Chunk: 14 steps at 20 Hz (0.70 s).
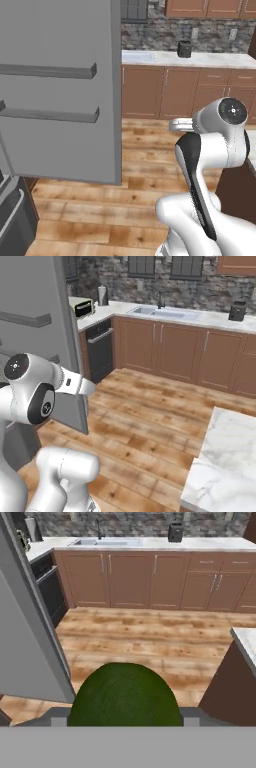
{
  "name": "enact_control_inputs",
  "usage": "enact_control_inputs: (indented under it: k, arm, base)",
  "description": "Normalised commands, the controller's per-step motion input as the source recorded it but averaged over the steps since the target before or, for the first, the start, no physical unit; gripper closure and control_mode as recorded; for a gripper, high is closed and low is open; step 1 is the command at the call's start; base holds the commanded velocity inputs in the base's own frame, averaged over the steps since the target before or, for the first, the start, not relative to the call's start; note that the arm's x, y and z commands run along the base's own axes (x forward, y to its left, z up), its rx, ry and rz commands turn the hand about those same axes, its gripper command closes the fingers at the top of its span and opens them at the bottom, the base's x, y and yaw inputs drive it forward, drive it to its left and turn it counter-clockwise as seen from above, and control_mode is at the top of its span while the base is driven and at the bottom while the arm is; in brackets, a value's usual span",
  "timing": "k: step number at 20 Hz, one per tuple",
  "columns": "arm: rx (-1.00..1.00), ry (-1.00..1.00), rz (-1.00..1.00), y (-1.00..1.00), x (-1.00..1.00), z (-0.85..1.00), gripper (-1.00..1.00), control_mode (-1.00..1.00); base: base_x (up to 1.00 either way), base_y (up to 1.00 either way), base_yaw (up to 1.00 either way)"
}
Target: Pick lime from the fridge and place it on the plate on the counter.
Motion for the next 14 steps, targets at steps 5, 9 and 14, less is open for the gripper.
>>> enact_control_inputs:
  k: [5, 9, 14]
  arm:
    - [0.00, 0.00, 0.00, 0.00, 0.00, 0.00, 1.00, 1.00]
    - [0.00, 0.00, 0.00, 0.00, 0.00, 0.00, 1.00, 1.00]
    - [0.00, 0.00, 0.00, 0.00, 0.00, 0.00, 1.00, 1.00]
  base:
    - [0.00, -0.31, -0.21]
    - [0.06, -0.33, -0.25]
    - [0.17, -0.30, -0.27]
